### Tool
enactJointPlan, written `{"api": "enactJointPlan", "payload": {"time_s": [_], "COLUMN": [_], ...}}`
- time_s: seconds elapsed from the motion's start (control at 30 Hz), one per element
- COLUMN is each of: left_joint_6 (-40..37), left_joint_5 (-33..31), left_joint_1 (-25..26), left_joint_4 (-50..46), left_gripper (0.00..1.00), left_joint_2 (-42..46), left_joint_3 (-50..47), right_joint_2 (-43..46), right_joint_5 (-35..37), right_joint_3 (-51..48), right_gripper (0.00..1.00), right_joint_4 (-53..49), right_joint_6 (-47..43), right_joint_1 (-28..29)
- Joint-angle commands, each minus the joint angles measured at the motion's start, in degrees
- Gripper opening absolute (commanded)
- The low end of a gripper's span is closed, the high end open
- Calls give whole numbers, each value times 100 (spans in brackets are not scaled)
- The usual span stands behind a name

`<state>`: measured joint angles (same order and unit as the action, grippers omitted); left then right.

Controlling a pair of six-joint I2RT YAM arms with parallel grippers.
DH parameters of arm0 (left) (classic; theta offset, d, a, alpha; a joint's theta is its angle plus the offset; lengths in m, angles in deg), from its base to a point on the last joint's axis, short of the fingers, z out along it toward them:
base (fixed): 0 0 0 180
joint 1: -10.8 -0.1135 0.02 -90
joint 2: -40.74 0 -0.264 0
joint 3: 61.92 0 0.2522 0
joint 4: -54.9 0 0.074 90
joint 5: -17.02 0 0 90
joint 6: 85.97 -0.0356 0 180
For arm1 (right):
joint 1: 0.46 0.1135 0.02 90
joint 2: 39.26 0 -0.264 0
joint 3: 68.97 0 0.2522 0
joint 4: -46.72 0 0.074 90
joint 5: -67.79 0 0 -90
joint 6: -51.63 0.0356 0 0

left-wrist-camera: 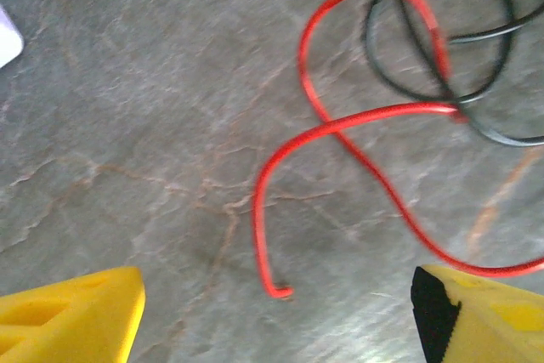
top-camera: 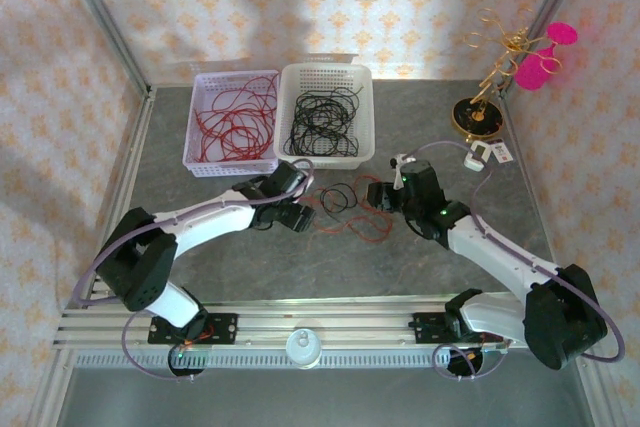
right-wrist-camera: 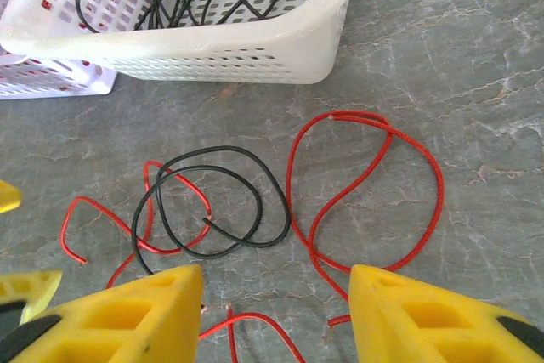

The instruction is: Untangle the cables

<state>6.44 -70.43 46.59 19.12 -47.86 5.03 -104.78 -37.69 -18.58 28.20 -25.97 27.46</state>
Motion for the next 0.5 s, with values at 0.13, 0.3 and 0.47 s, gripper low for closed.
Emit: {"api": "enactJointPlan", "payload": {"time_s": [0.13,0.3,0.47], "left_joint_6": [-766,-896,-877], "left_joint_5": [307,323,375], "left_joint_1": [-261,-257,-260], "left_joint_4": [-373,-311,-130], "left_gripper": [82,78,60], "left_joint_2": [-619,-1037,-1273], "left_joint_3": [545,711,714], "right_joint_2": [181,215,259], "right_joint_5": [-196,-152,-104], "right_joint_3": [-391,-435,-410], "right_gripper": [48,48,48], "right_joint_4": [395,412,370], "right_joint_6": [48,85,77], "right_joint_1": [-5,-6,-14]}}
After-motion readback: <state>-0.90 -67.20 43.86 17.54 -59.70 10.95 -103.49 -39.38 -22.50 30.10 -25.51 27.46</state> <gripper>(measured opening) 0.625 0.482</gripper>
